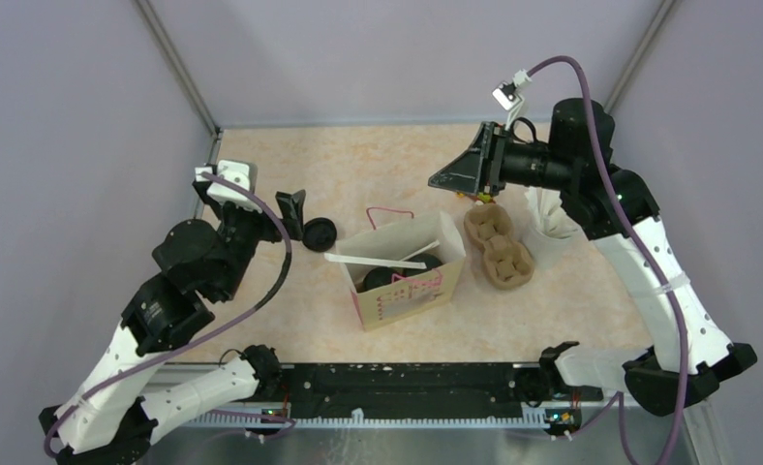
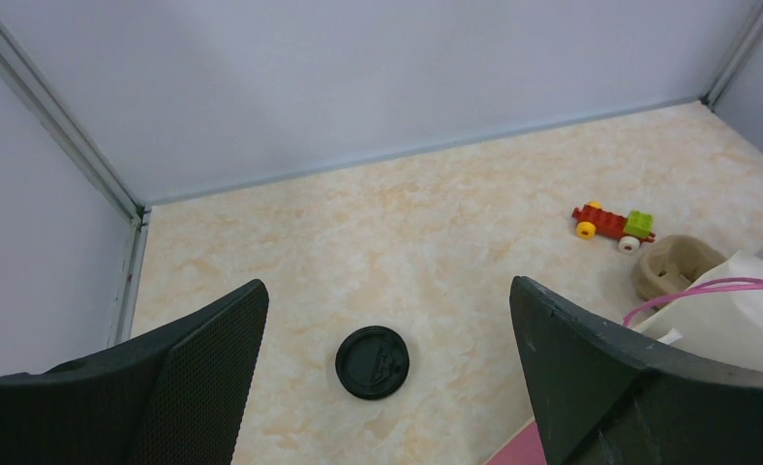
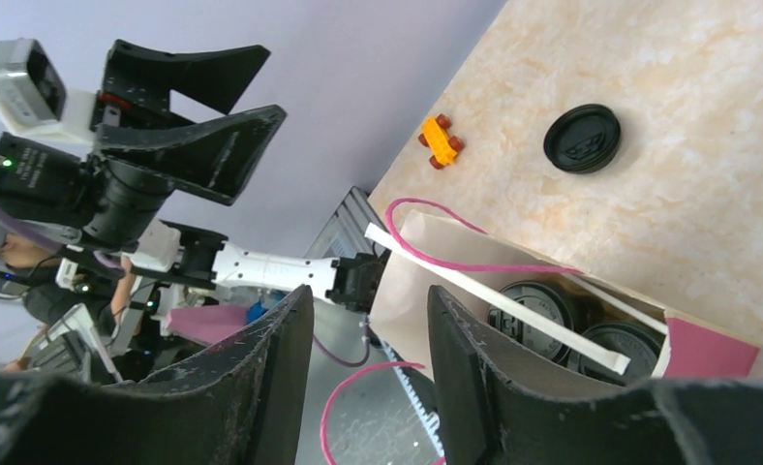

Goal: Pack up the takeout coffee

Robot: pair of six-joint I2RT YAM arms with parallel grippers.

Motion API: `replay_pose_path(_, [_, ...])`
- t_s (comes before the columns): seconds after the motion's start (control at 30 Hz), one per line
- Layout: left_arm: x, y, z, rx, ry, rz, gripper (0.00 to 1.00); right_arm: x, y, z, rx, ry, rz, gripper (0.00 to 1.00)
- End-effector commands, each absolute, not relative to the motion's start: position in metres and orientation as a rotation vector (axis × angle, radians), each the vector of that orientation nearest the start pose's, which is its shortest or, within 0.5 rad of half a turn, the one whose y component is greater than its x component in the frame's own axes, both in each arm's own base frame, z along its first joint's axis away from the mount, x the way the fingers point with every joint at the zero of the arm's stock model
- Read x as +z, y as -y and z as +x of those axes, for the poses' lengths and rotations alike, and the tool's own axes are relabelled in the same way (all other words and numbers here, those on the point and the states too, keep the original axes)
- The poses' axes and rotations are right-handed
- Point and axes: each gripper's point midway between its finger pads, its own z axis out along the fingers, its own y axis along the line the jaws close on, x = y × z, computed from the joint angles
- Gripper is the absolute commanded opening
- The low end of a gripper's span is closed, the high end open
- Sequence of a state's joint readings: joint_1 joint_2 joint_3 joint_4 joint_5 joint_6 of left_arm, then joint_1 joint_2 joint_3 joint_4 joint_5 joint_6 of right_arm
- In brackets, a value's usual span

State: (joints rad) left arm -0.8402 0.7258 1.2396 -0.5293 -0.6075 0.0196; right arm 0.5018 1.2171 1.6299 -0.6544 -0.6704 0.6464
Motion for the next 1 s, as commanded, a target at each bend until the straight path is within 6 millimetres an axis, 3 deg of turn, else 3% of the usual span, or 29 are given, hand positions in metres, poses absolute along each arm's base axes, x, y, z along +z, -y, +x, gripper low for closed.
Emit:
replay_pose_path(0.0, [0.435, 0.104, 0.22, -0.235, -1.548, 0.186, 0.99, 0.456, -0.255, 0.215, 1.296, -1.838, -0.413, 0.49])
replay_pose_path(0.13, [0.437, 0.11, 0.214, -0.285, -1.563, 0.213, 0.99, 0.452, -0.247, 0.223, 1.199, -1.851, -0.404, 0.53])
replay_pose_path(0.3, [0.421, 0.118, 0.199, -0.377, -1.623, 0.266, 0.99, 0.445, -0.244, 0.22, 1.177, -1.867, -0.421, 0.54])
replay_pose_path(0.43, [0.405, 0.108, 0.183, -0.42, -1.707, 0.228, 0.99, 0.442, -0.248, 0.211, 1.216, -1.867, -0.466, 0.53])
replay_pose_path(0.63, [0.382, 0.091, 0.18, -0.365, -1.826, 0.112, 0.99, 0.438, -0.283, 0.179, 1.11, -1.681, -0.835, 0.53])
replay_pose_path(0.8, [0.361, 0.095, 0.191, -0.28, -1.92, 0.075, 0.99, 0.435, -0.332, 0.157, 1.041, -1.48, -1.091, 0.52])
replay_pose_path(0.9, [0.346, 0.079, 0.194, -0.188, -1.954, -0.034, 0.99, 0.419, -0.36, 0.149, 0.994, -1.373, -1.244, 0.49])
replay_pose_path(0.97, [0.353, 0.073, 0.195, -0.204, -1.895, -0.07, 0.99, 0.403, -0.374, 0.143, 0.996, -1.295, -1.349, 0.45])
